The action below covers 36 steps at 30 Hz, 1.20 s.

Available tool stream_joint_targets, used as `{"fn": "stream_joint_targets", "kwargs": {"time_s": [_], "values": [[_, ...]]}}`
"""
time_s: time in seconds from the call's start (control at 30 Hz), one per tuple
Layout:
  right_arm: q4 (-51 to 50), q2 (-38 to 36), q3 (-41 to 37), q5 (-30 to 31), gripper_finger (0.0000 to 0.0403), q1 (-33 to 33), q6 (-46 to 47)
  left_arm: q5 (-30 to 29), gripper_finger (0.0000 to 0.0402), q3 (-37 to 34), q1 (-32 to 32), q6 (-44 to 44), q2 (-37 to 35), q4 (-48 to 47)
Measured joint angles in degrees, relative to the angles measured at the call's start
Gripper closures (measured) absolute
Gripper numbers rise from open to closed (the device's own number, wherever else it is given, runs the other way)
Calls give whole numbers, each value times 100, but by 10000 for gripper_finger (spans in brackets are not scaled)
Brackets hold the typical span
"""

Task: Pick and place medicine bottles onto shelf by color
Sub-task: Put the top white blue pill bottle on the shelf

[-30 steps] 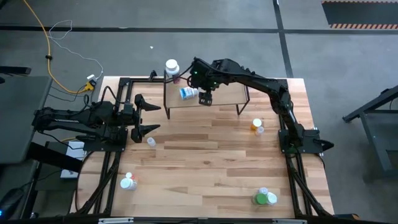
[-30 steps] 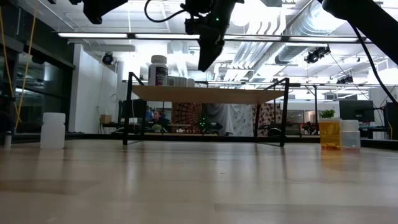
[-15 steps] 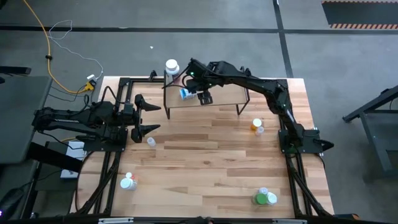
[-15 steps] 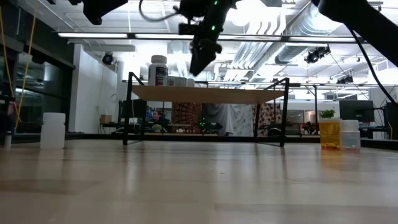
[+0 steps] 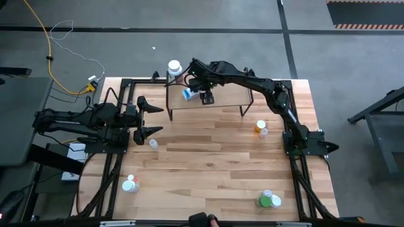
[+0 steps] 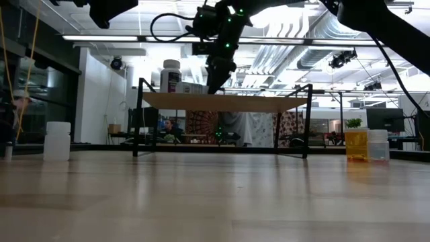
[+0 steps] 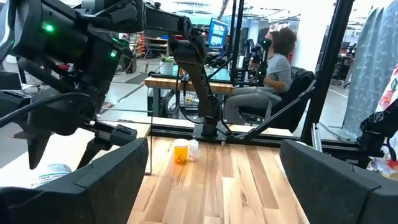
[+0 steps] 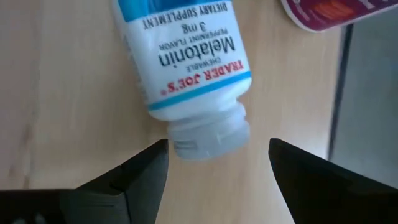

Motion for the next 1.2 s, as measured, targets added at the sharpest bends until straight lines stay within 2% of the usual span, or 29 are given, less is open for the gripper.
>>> {"fn": "stream_joint_targets", "kwargs": {"time_s": [0.33,0.53,0.67,0.9,1.2], "values": [[240,61,0,-3,135,79,-711,2,46,0,2,-5,1,-11],[220,61,0,-3,139,146,-814,2,46,0,0,-6,-1,-11],[126,61,0,-1,168,168,-795,2,46,0,1,-5,-2,-11],[71,53,0,233,253,170,-707,2,46,0,1,-2,0,-9],[-1149,-377,138,128,253,228,215,5,46,0,2,102,-2,-18]]}}
